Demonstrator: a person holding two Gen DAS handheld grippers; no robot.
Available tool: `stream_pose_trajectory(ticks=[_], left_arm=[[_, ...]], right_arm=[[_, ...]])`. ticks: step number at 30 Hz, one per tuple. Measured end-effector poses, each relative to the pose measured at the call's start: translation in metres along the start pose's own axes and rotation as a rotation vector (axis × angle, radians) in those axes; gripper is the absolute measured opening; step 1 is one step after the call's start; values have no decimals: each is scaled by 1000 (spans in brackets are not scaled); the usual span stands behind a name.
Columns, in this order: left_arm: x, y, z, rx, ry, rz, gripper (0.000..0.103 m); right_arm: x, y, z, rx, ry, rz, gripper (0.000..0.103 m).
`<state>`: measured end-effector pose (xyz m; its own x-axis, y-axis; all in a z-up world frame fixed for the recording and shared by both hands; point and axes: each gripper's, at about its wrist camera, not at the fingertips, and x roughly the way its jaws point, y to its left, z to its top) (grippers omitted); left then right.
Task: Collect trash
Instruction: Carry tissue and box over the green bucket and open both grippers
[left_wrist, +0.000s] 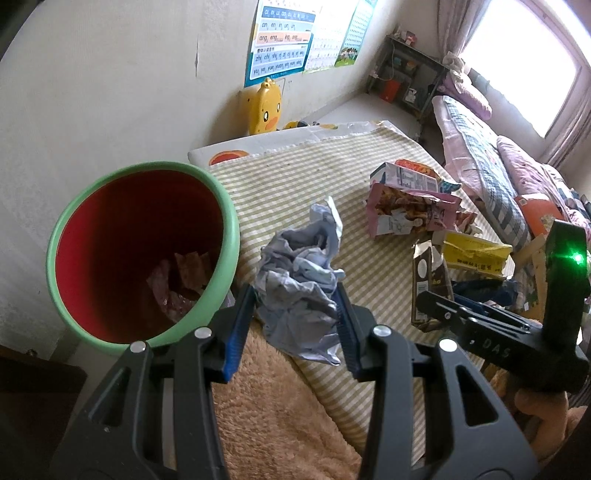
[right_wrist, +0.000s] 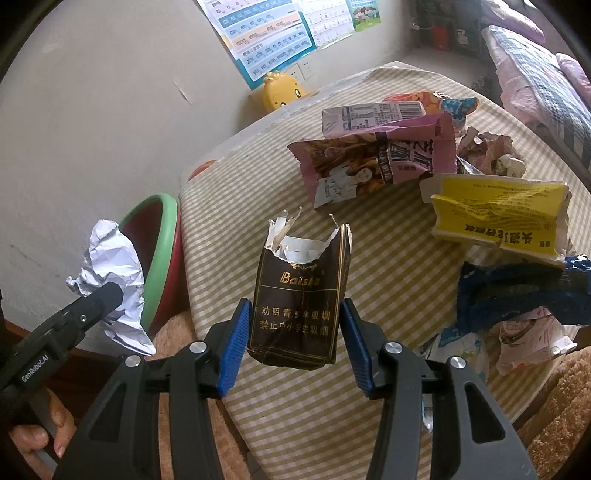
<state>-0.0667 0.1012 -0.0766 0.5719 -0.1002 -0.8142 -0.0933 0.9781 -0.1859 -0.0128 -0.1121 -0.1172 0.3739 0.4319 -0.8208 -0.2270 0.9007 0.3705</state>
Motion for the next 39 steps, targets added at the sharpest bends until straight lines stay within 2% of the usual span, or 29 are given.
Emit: stream_pose_trajectory(ticks=[8,16,23,29,36,37,39], left_arm=[[-2,4,2,-5,-9,15,41],[-8,40,6,-82,-38,64,41],[-8,95,6,-186,-49,152,41],[-12,131,8,-212,-65,227,41],[-11,154,17,-239,-72,249,41],[-11,155,18,-240,-74,252,42],[-12,159,19,-250,-77,254,51]], right_arm=[[-10,5,2,-21,-25,12,47],[-14,23,5,-49,-27,35,47],[-3,66,14,-134,-5,99,47],[18,121,28,-211,24,200,47],[43,172,48,-240,40,277,47],[45,176,51,-239,42,283,47],[48,181,55,-237,42,299,49]])
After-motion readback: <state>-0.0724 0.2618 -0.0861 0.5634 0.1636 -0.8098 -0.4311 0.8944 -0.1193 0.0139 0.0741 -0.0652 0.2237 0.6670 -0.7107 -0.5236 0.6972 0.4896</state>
